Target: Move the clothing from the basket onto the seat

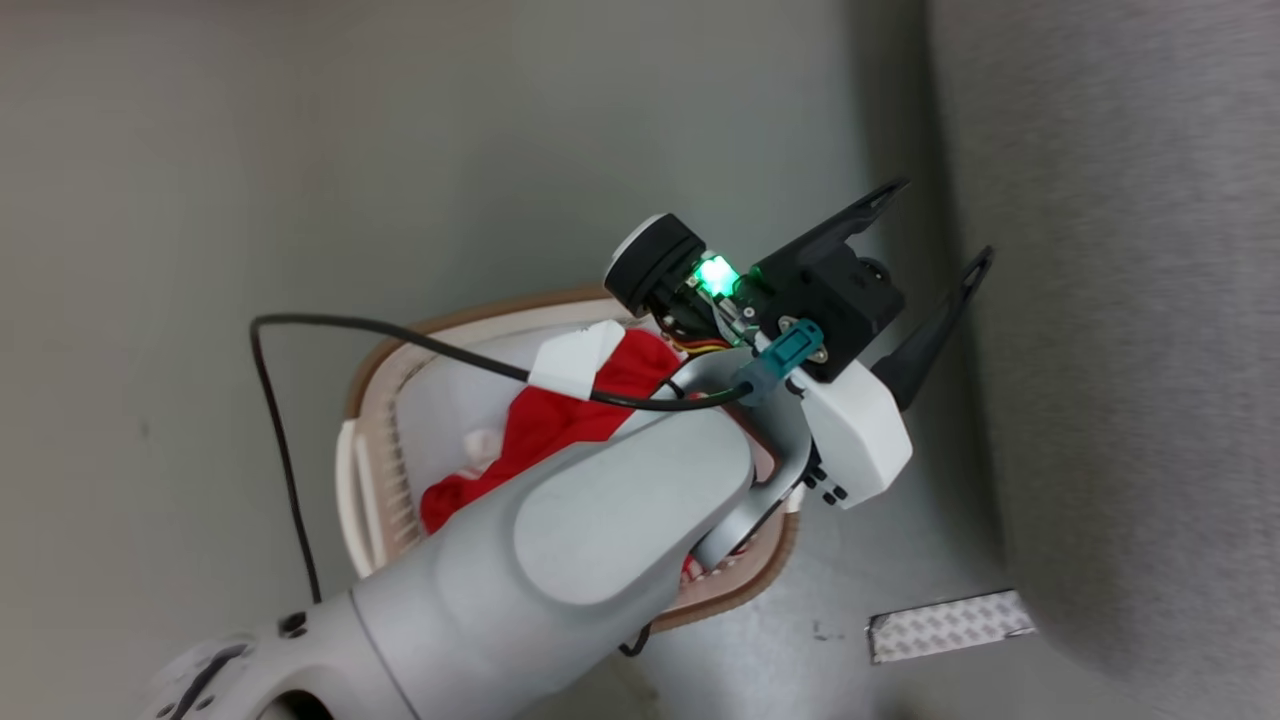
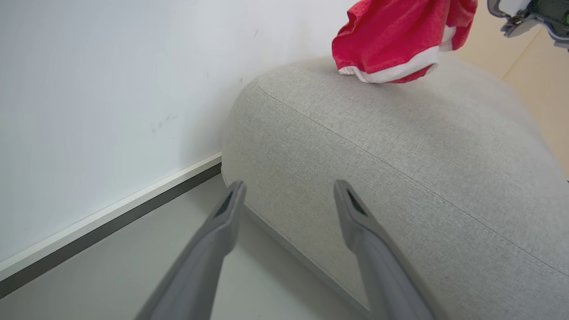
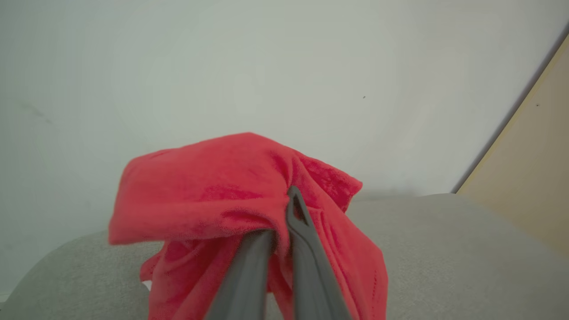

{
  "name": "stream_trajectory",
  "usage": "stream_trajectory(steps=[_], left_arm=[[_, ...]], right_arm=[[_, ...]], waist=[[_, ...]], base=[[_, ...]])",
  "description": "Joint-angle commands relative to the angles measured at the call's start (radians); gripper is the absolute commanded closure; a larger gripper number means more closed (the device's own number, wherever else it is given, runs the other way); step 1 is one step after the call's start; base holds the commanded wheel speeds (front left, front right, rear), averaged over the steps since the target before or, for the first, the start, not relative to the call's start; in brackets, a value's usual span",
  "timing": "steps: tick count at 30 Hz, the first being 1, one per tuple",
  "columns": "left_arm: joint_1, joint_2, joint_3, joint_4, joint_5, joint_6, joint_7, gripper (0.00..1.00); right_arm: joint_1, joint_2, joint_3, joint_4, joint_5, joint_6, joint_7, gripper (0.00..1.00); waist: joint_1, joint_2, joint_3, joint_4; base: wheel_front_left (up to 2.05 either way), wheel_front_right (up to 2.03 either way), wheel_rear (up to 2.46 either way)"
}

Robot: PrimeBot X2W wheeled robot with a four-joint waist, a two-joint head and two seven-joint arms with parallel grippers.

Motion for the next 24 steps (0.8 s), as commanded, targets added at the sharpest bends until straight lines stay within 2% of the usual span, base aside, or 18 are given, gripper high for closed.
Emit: stream_trajectory(steps=[1, 6, 10, 11, 12, 13, 14, 20, 24], left_arm=[[-0.021, -0.003, 0.000, -0.007, 0.010, 0.009, -0.013, 0.00], [-0.018, -0.006, -0.010, -0.013, 0.003, 0.026, -0.020, 0.00], [-0.006, -0.007, -0.015, -0.006, -0.004, 0.031, -0.027, 0.00], [-0.002, -0.007, -0.016, -0.003, -0.007, 0.031, -0.029, 0.00], [0.001, -0.007, -0.016, 0.001, -0.010, 0.032, -0.033, 0.00], [0.006, -0.005, -0.015, 0.008, -0.012, 0.031, -0.036, 0.00], [0.012, -0.003, -0.013, 0.013, -0.018, 0.030, -0.038, 0.00], [0.075, 0.019, 0.002, 0.046, -0.054, 0.021, -0.082, 0.00], [0.151, 0.044, 0.020, 0.065, -0.091, 0.023, -0.117, 0.00]], right_arm=[[-0.026, -0.008, -0.036, 0.047, -0.009, -0.003, 0.000, 1.00], [-0.012, 0.030, -0.089, 0.151, -0.022, -0.002, 0.001, 1.00], [0.003, 0.051, -0.098, 0.171, -0.033, -0.002, 0.001, 1.00], [0.010, 0.057, -0.103, 0.166, -0.039, -0.003, 0.001, 0.89], [0.020, 0.067, -0.102, 0.158, -0.042, -0.003, 0.001, 0.59], [0.034, 0.078, -0.092, 0.143, -0.049, -0.002, 0.001, 0.11], [0.046, 0.082, -0.092, 0.131, -0.050, -0.002, 0.001, 0.00], [0.174, 0.118, -0.076, 0.026, -0.074, -0.002, 0.001, 0.00], [0.307, 0.147, -0.057, -0.098, -0.062, -0.003, 0.001, 0.00]], waist=[[-0.0002, 0.0000, 0.067, 0.067], [-0.0002, 0.0000, 0.096, 0.099], [-0.0002, 0.0000, 0.095, 0.101], [-0.0002, 0.0000, 0.091, 0.100], [-0.0002, 0.0000, 0.084, 0.097], [-0.0002, 0.0000, 0.075, 0.094], [-0.0002, 0.0000, 0.064, 0.090], [-0.0002, 0.0000, -0.051, 0.064], [-0.0002, 0.0000, -0.164, 0.058]], base=[[0.00, 0.00, 0.00], [0.00, 0.00, 0.00], [0.00, 0.00, 0.00], [0.00, 0.00, 0.00], [0.00, 0.00, 0.00], [0.00, 0.00, 0.00], [0.00, 0.00, 0.00], [0.00, 0.00, 0.00], [0.00, 0.00, 0.00]])
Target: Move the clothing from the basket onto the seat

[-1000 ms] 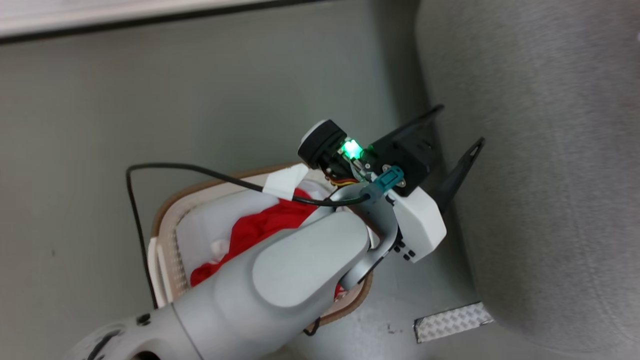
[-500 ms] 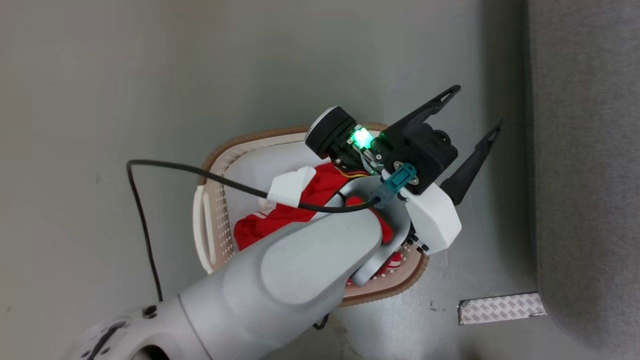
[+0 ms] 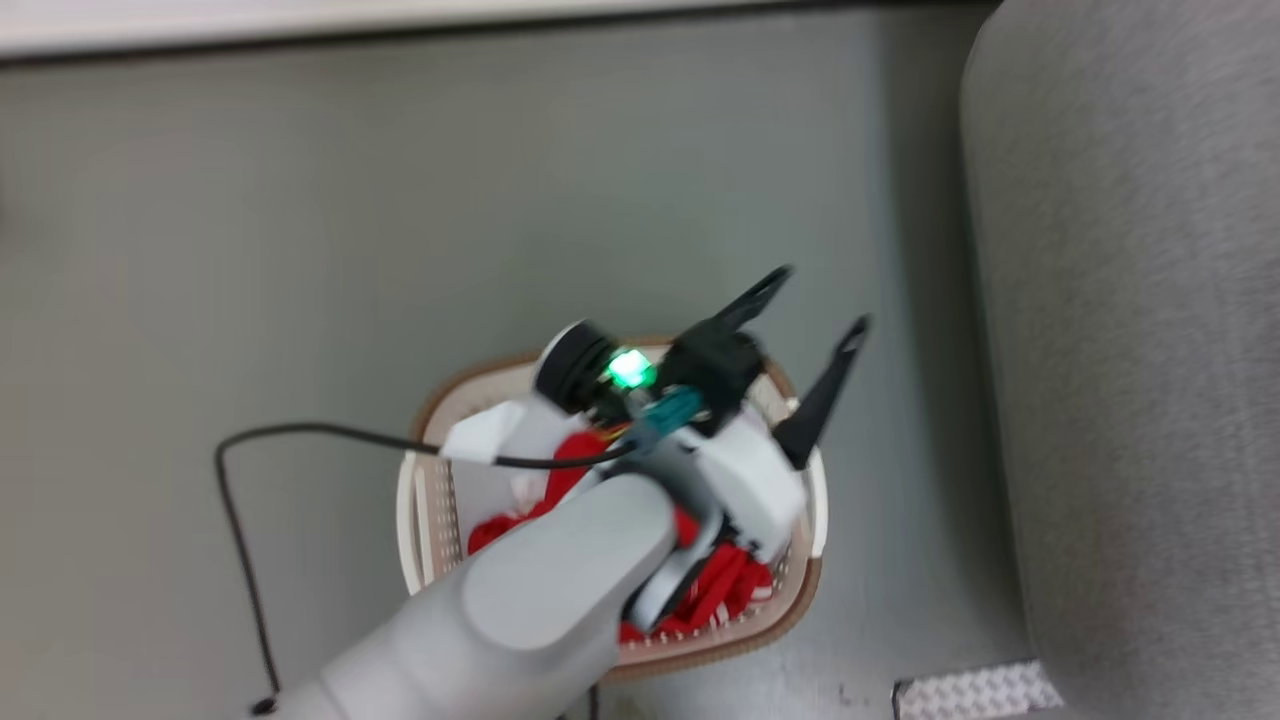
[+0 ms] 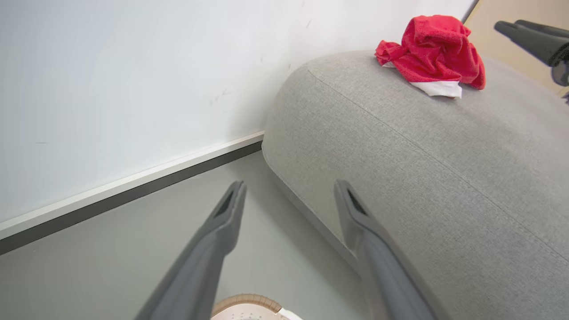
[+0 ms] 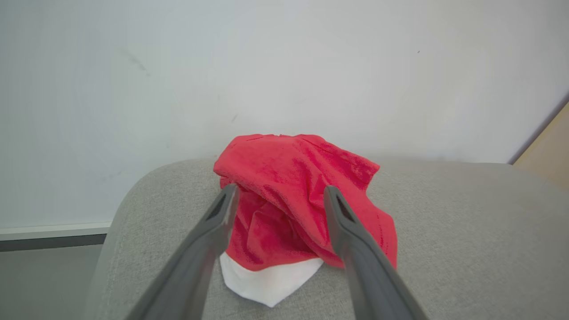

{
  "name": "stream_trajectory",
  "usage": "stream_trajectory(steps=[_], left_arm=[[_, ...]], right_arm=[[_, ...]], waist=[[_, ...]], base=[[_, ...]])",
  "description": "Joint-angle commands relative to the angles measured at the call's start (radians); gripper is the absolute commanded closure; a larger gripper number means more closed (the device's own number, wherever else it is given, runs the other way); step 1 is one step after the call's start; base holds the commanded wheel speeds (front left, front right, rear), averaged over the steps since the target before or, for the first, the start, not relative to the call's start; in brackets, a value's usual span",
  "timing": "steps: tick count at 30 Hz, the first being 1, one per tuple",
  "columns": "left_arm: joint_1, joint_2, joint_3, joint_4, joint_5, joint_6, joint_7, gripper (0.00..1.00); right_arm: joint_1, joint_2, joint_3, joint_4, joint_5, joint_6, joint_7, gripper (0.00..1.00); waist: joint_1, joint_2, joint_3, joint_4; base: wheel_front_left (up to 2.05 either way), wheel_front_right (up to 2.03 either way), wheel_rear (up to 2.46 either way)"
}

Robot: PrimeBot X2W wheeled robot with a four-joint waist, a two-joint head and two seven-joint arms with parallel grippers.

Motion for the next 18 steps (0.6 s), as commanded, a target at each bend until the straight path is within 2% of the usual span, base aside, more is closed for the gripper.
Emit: stream_trajectory(steps=[1, 8, 11, 18], left_arm=[[0.037, 0.022, 0.010, 0.006, -0.021, 0.004, -0.015, 0.00], [0.207, 0.080, 0.098, -0.010, -0.075, 0.042, -0.048, 0.00], [0.281, 0.112, 0.138, -0.037, -0.065, 0.066, -0.050, 0.00], [0.491, 0.186, 0.262, -0.119, -0.026, 0.093, -0.050, 0.00]], right_arm=[[0.059, 0.005, 0.000, -0.038, 0.006, -0.003, 0.001, 0.00], [0.329, 0.088, 0.003, -0.298, -0.030, -0.002, 0.001, 0.00], [0.430, 0.128, 0.019, -0.392, -0.064, -0.002, 0.001, 0.00], [0.603, 0.229, 0.095, -0.529, -0.109, -0.003, 0.001, 0.00]], waist=[[0.0000, 0.0000, -0.107, -0.012], [0.0000, 0.0000, -0.294, 0.011], [0.0000, 0.0000, -0.359, 0.022], [0.0000, 0.0000, -0.467, 0.048]], base=[[0.00, 0.00, 0.00], [0.00, 0.00, 0.00], [0.00, 0.00, 0.00], [0.00, 0.00, 0.00]])
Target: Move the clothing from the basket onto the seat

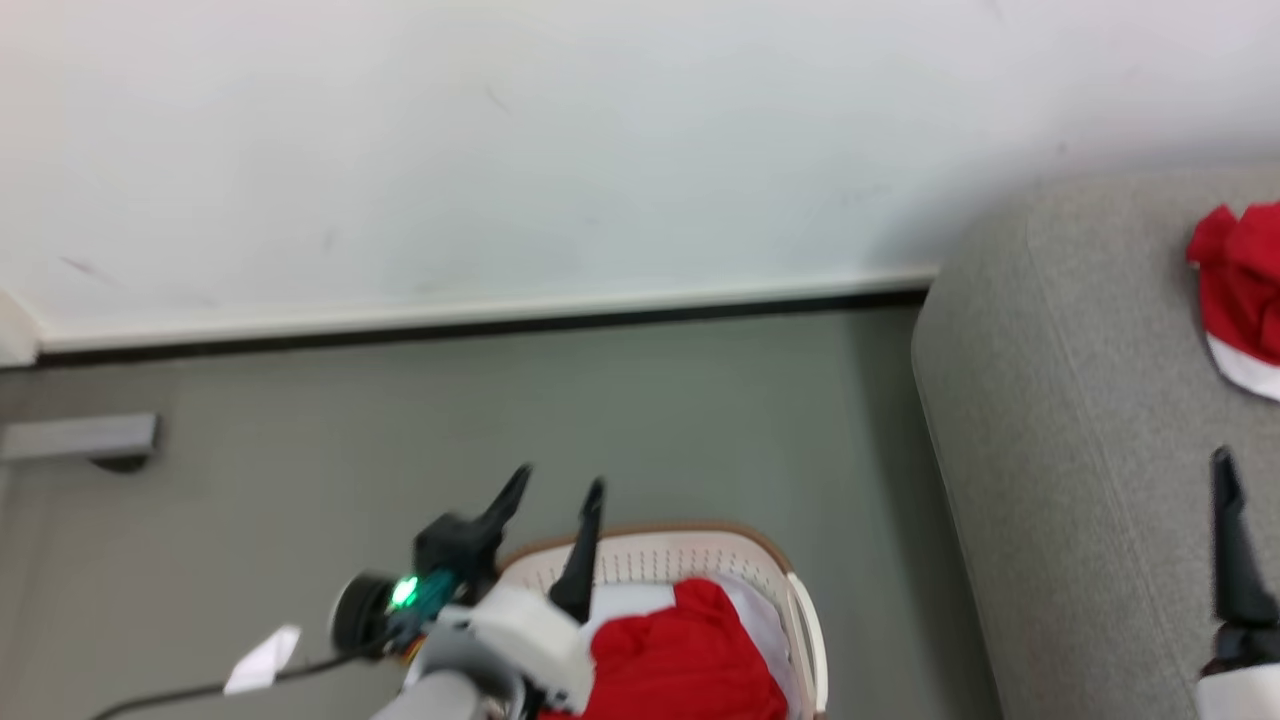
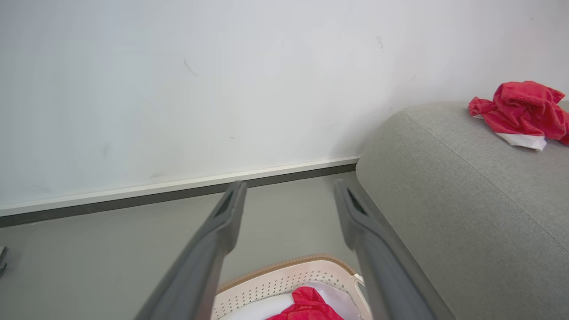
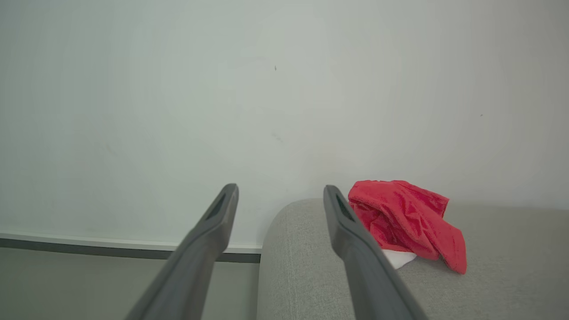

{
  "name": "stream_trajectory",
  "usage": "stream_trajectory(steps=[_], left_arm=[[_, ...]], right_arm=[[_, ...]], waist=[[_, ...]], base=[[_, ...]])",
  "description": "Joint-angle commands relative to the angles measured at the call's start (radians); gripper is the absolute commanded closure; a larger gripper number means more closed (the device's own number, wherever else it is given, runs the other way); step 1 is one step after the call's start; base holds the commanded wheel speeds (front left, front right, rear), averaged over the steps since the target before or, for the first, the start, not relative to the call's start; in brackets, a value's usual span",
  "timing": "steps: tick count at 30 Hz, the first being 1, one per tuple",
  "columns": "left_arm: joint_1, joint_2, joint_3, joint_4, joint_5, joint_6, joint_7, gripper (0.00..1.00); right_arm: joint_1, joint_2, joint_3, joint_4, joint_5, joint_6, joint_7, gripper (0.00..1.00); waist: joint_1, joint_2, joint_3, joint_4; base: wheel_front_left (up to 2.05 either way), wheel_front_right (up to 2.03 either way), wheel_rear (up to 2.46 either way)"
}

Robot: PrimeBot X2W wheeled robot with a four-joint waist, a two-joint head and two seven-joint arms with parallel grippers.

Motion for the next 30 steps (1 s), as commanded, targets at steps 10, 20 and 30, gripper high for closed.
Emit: stream_trajectory(steps=[10, 20, 30], left_arm=[[0.298, 0.028, 0.215, -0.056, 0.116, -0.038, -0.001, 0.00], [0.485, -0.051, 0.471, -0.104, 0.255, -0.158, -0.001, 0.00], [0.545, -0.151, 0.664, -0.111, 0.370, -0.284, -0.001, 0.00]], right_arm=[[0.177, 0.106, 0.076, -0.049, -0.021, -0.002, 0.001, 0.00], [0.220, 0.159, 0.102, 0.009, -0.037, -0.002, 0.001, 0.00], [0.224, 0.157, 0.101, 0.055, -0.044, -0.002, 0.001, 0.00]], waist=[[0.0004, 0.0000, -0.165, 0.075], [0.0004, 0.0000, -0.229, 0.090], [0.0004, 0.0000, -0.240, 0.101]], base=[[0.00, 0.00, 0.00], [0.00, 0.00, 0.00], [0.00, 0.00, 0.00]])
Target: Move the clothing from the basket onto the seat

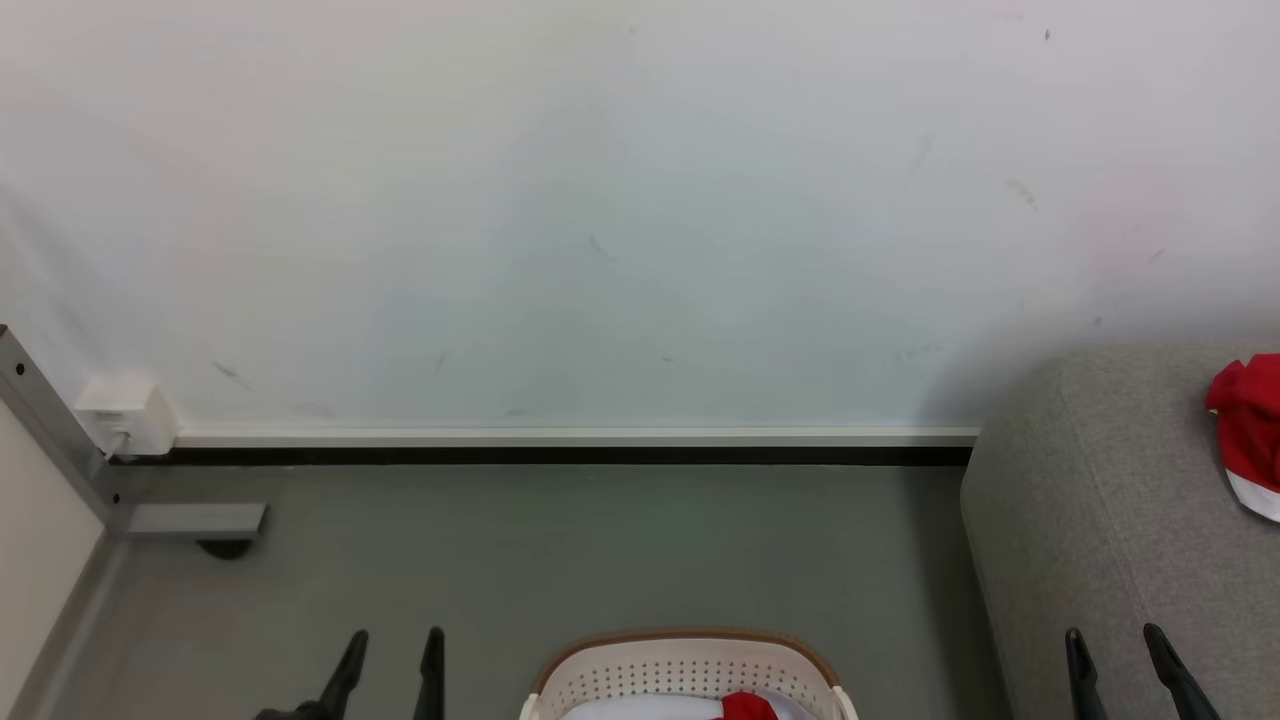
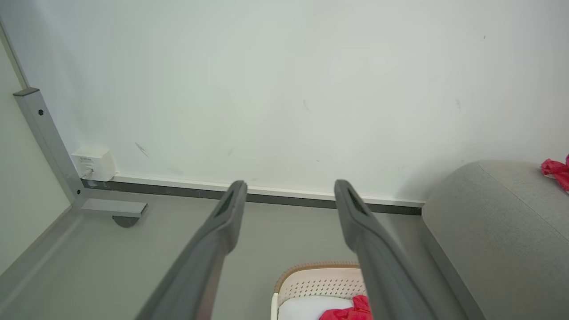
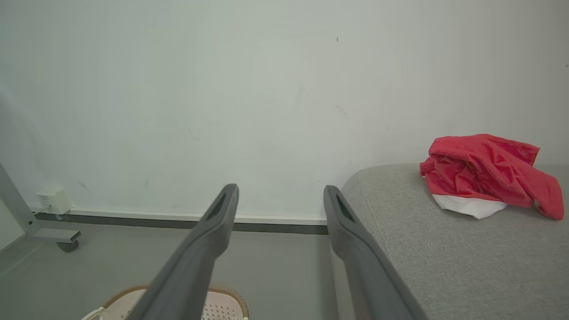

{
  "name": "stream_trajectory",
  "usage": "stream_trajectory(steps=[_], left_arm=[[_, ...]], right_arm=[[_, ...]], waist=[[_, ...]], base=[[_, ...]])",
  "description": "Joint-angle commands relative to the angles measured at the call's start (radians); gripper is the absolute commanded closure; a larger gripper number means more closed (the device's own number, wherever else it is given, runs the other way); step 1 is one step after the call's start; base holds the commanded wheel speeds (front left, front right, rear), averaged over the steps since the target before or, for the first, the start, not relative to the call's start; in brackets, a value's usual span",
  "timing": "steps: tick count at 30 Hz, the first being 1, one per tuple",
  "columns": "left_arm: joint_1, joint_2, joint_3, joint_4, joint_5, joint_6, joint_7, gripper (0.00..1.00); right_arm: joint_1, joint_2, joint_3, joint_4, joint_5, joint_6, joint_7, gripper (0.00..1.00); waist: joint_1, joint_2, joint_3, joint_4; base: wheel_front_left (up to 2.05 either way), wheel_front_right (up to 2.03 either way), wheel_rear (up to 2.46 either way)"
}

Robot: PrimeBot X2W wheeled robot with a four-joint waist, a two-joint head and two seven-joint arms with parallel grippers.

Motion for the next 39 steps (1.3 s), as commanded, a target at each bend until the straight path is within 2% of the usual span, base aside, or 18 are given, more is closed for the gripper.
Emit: stream_trajectory(steps=[1, 9, 17, 23, 27, 28, 39], left_arm=[[0.013, -0.010, 0.026, 0.004, 0.021, -0.017, 0.000, 0.00], [0.010, -0.048, 0.095, 0.023, 0.079, -0.074, 0.000, 0.00], [-0.059, -0.068, 0.084, 0.038, 0.120, -0.110, -0.001, 0.00], [-0.174, -0.072, 0.007, 0.096, 0.156, -0.118, -0.001, 0.00], [-0.330, -0.073, -0.105, 0.272, 0.178, -0.104, 0.018, 0.00], [-0.330, -0.073, -0.105, 0.272, 0.178, -0.104, 0.018, 0.00], [-0.703, -0.073, -0.367, 0.649, 0.110, -0.035, 0.219, 0.00]], right_arm=[[0.006, -0.006, 0.002, 0.006, -0.005, -0.002, 0.001, 0.00], [-0.010, -0.012, 0.013, 0.011, -0.003, -0.003, 0.001, 0.00], [-0.070, -0.048, 0.002, -0.023, 0.007, -0.002, 0.001, 0.00], [-0.146, -0.080, -0.043, -0.079, 0.026, -0.002, 0.001, 0.00], [-0.228, -0.109, -0.078, -0.121, 0.046, -0.002, 0.001, 0.00], [-0.228, -0.109, -0.078, -0.121, 0.046, -0.002, 0.001, 0.00], [-0.396, -0.144, -0.074, -0.209, 0.094, -0.002, 0.001, 0.00]], waist=[[0.0001, 0.0000, 0.003, 0.001], [0.0001, 0.0000, 0.016, -0.005], [0.0001, 0.0000, 0.082, -0.030], [0.0001, 0.0000, 0.201, -0.053], [0.0001, 0.0000, 0.324, -0.088], [0.0001, 0.0000, 0.324, -0.088], [0.0001, 0.0000, 0.611, -0.193]], base=[[0.00, 0.00, 0.00], [0.00, 0.00, 0.00], [0.00, 0.00, 0.00], [0.00, 0.00, 0.00], [0.00, 0.00, 0.00], [0.00, 0.00, 0.00], [0.00, 0.00, 0.00]])
